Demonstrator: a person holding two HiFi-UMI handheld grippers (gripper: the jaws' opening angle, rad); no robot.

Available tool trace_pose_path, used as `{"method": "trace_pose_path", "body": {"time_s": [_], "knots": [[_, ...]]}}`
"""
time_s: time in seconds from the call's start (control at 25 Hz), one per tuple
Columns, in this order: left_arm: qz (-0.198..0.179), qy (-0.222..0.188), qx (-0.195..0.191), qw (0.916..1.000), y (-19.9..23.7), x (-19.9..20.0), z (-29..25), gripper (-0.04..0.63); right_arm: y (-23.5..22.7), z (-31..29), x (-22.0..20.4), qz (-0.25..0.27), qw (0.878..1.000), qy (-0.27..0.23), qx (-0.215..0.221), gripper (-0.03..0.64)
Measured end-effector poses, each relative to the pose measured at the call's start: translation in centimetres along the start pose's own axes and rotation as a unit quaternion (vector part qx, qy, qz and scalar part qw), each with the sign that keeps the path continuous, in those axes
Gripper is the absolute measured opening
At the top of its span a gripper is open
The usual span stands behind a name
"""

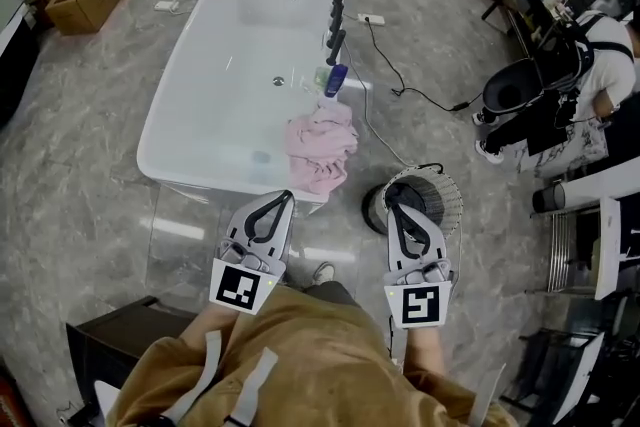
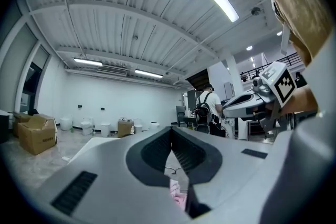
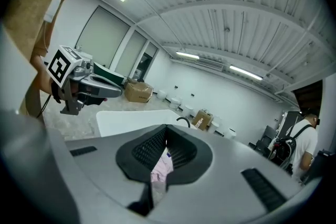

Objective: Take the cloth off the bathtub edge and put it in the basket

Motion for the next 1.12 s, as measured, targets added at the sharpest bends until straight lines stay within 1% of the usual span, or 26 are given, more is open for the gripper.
{"method": "trace_pose_path", "body": {"time_s": [0.12,0.28,0.4,0.52,0.6,0.76,0.88,0.92,1.04,1.12], "knots": [[-0.003,0.008,0.003,1.0,0.0,-0.3,-1.7,0.006,-0.8,-1.6,-0.5,-0.004,1.0,-0.003,0.01,0.006],[-0.014,0.006,0.03,0.9994,0.1,0.4,-3.3,0.008,-1.9,-3.7,-0.9,0.002,0.999,-0.02,0.037,0.006],[-0.028,0.016,0.039,0.9987,-0.3,0.8,-4.3,0.008,-2.8,-5.1,-1.5,0.006,0.998,-0.018,0.055,0.006],[-0.024,0.025,0.058,0.9977,-0.1,0.6,-5.3,0.008,-3.0,-6.9,-2.1,0.013,0.996,-0.02,0.084,0.006],[-0.022,0.034,0.066,0.997,0.3,-0.4,-6.1,0.008,-2.9,-8.5,-2.9,0.02,0.994,-0.017,0.101,0.008],[-0.018,0.062,0.07,0.9954,0.6,-3.5,-8.2,0.006,-2.8,-12.2,-5.6,0.036,0.991,-0.01,0.129,0.009],[-0.032,0.082,0.059,0.9943,0.6,-5.6,-9.3,0.008,-2.5,-14.5,-7.7,0.041,0.989,0.009,0.145,0.009],[-0.031,0.086,0.058,0.9941,0.8,-6.4,-9.7,0.008,-2.3,-15.3,-8.3,0.044,0.988,0.014,0.15,0.01],[-0.008,0.093,0.067,0.9934,1.5,-8.5,-10.3,0.006,-1.4,-17.5,-10.0,0.056,0.985,0.02,0.164,0.031],[-0.004,0.097,0.071,0.9928,2.0,-9.7,-10.8,0.006,-0.9,-18.8,-11.0,0.059,0.983,0.021,0.171,0.054]]}}
Point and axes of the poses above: the fingertips, and each gripper's own axes: z backward along the fingers, y to its left, x out of its top, the point moved 3 cm from there along z, backward along the fingers, and after that the axes turned 1 degree about y, right-handed, at the moved point
